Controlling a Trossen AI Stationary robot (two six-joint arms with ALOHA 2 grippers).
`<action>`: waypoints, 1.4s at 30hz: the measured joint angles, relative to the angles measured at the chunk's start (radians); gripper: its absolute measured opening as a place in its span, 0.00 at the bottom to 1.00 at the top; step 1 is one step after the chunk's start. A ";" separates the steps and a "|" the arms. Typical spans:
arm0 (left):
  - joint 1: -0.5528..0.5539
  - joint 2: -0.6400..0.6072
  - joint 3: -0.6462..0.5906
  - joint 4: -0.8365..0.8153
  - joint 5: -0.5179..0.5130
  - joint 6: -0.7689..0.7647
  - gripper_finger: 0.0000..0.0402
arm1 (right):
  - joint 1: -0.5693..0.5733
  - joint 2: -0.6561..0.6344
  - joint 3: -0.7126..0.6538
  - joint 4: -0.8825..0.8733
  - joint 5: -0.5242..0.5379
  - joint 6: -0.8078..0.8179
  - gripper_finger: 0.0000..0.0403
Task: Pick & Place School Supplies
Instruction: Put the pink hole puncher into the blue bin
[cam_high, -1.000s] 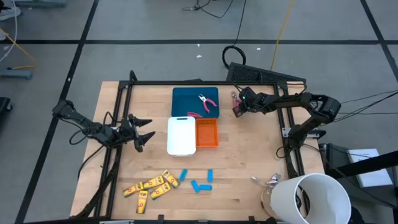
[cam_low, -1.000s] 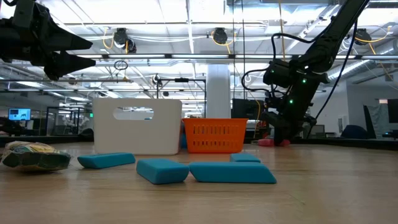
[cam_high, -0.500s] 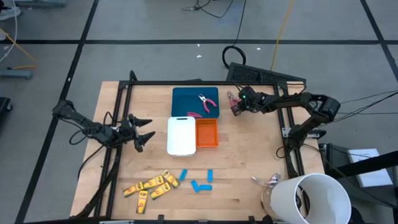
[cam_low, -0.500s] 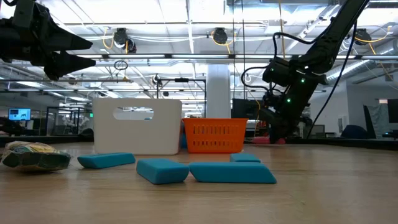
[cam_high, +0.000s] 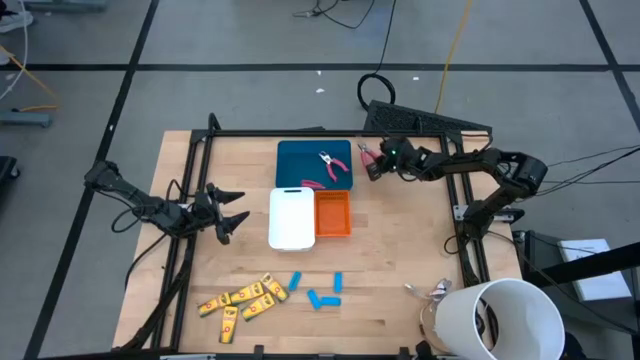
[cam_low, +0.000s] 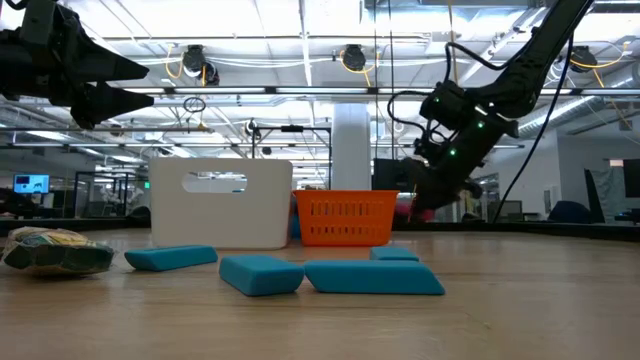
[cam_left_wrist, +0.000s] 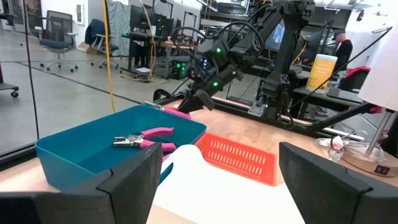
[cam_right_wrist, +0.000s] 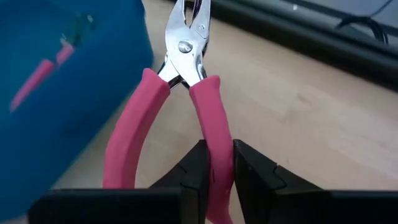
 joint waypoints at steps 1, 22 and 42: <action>0.000 0.000 0.000 0.000 0.000 0.000 0.81 | 0.000 0.000 0.000 0.015 0.000 0.000 0.13; 0.000 0.000 0.000 0.000 0.000 0.000 0.81 | 0.084 -0.001 0.001 0.299 0.000 -0.101 0.13; 0.000 0.000 0.000 0.000 0.000 0.000 0.81 | 0.223 -0.002 0.002 0.394 0.000 -0.186 0.13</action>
